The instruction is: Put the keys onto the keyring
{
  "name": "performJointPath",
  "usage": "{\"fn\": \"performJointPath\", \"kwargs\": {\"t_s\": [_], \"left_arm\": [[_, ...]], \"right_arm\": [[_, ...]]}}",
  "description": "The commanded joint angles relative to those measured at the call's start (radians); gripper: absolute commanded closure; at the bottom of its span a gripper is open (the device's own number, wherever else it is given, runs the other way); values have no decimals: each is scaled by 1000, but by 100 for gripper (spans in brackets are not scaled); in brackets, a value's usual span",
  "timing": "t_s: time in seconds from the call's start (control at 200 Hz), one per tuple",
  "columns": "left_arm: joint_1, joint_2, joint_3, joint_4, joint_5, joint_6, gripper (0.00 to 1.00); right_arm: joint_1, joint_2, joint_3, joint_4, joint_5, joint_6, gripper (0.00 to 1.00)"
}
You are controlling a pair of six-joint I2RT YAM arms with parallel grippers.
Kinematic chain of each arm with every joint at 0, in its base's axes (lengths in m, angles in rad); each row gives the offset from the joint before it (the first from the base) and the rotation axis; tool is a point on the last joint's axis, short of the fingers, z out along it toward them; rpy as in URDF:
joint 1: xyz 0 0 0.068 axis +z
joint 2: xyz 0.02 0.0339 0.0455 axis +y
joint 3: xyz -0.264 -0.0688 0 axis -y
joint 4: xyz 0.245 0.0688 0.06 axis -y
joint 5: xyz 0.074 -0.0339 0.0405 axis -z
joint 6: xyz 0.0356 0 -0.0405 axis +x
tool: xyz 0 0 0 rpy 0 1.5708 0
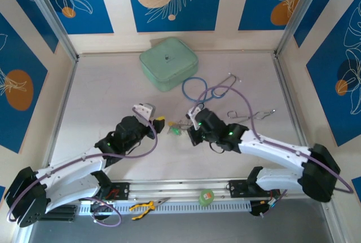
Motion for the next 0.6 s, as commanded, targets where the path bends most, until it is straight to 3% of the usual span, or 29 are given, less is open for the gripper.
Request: {"fn": "performJointPath", "kwargs": {"t_s": [0.0,0.13,0.31,0.475,0.595], "left_arm": [[-11,-13,15,80,103,391,60],[-5,5,62,56,152,554,73],[33,31,149,-40,309,615,77],[93,21,153,-96,542,620,79],[98,35,151,-145,644,645,78]], "right_arm": [[-99,-68,-21,192,-249,-262,100],[-167,-96,-8,213,-415,-421,100],[-215,-93,22,169,-682,-625,100],[-227,-65,38,128,-749,-715,100],[-226,-51,33,128,-772,-779,100]]}}
